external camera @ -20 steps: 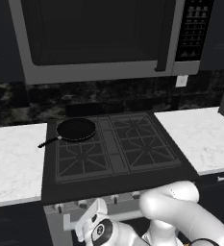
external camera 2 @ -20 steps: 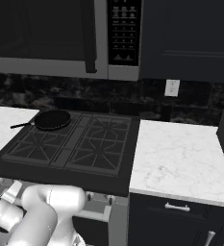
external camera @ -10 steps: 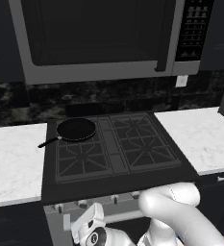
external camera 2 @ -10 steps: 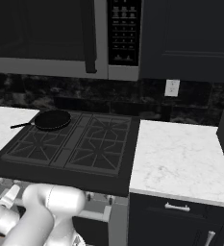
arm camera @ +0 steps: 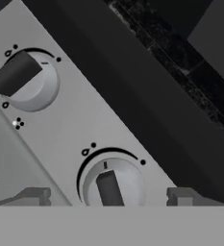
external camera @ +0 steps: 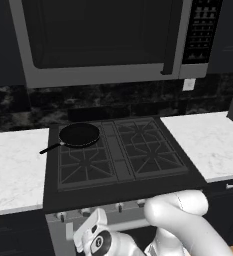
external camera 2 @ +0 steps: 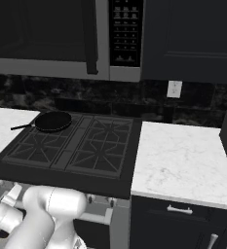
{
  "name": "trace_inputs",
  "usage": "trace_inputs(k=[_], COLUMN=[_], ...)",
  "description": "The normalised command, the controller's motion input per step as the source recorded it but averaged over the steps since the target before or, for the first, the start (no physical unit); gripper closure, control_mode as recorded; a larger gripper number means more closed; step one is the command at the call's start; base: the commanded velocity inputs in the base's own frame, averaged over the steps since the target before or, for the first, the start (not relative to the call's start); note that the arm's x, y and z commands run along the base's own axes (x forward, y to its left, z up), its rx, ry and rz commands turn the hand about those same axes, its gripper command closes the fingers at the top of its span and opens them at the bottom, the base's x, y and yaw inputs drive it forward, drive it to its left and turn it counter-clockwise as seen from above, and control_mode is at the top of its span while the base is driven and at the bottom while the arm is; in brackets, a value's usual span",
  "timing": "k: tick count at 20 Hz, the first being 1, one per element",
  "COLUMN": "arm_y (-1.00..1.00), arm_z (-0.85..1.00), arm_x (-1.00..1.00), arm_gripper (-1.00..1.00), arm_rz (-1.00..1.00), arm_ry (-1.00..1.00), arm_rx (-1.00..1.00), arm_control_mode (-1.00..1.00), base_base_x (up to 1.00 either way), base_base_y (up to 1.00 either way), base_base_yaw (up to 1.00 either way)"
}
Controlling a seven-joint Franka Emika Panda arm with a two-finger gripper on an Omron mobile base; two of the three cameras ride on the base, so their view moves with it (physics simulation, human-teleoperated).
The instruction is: Turn off the rear left burner of the stove.
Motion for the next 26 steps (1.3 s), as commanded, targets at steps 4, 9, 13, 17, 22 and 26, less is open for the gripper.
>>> trace_inputs(k=[4, 9, 13, 17, 22, 26], arm_y=[0.06, 0.02, 0.00, 0.21, 0.15, 0.07], arm_z=[-0.11, -0.04, 0.00, -0.14, -0.01, 0.00], arm_x=[0.03, 0.17, 0.25, 0.00, 0.04, 0.37], arm_gripper=[-1.00, -1.00, -1.00, -1.00, -1.00, 1.00], arm_rz=[0.00, 0.00, 0.00, 0.00, 0.00, 0.00], arm_ry=[-0.02, -0.03, -0.01, -0.08, -0.11, -0.02], arm_rx=[0.00, 0.00, 0.00, -0.01, 0.00, 0.00], arm_control_mode=[-1.00, -1.00, -1.00, -1.00, -1.00, -1.00], base_base_x=[0.00, 0.00, 0.00, 0.00, 0.00, 0.00], base_base_y=[0.00, 0.00, 0.00, 0.00, 0.00, 0.00], base_base_yaw=[0.00, 0.00, 0.00, 0.00, 0.00, 0.00])
